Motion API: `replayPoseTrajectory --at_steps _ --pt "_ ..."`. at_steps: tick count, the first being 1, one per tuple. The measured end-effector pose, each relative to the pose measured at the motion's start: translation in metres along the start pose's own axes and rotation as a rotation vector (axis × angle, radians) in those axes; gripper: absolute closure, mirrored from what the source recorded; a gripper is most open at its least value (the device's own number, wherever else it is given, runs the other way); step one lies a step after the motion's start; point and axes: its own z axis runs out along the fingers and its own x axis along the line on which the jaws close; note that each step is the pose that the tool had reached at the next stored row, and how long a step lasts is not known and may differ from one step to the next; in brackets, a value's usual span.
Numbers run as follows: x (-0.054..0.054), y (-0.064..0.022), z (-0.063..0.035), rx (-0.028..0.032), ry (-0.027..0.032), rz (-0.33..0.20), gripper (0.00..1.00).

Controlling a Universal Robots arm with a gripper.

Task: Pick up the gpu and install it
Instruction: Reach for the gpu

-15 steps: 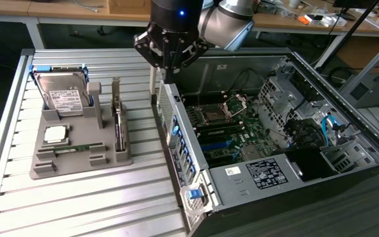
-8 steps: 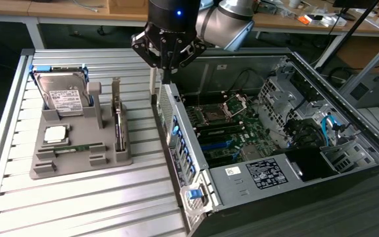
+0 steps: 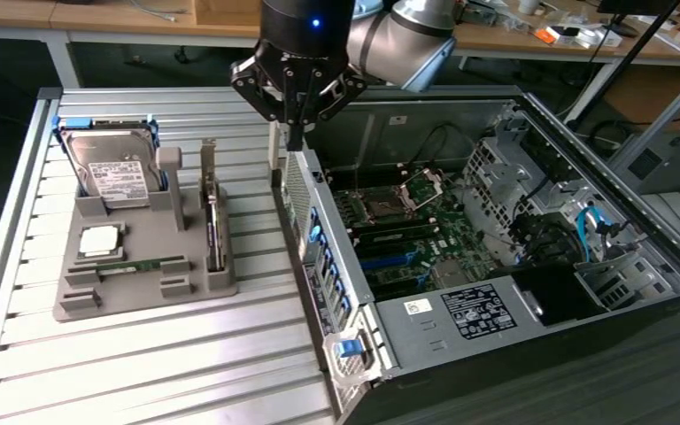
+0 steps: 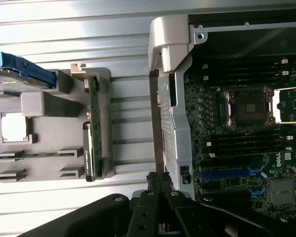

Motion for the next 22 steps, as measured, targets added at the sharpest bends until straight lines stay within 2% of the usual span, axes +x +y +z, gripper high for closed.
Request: replayPoseTrajectory --at_steps 22 --pt "0.015 -0.0012 -0.0004 -0.0001 0.0000 0.000 0.89"
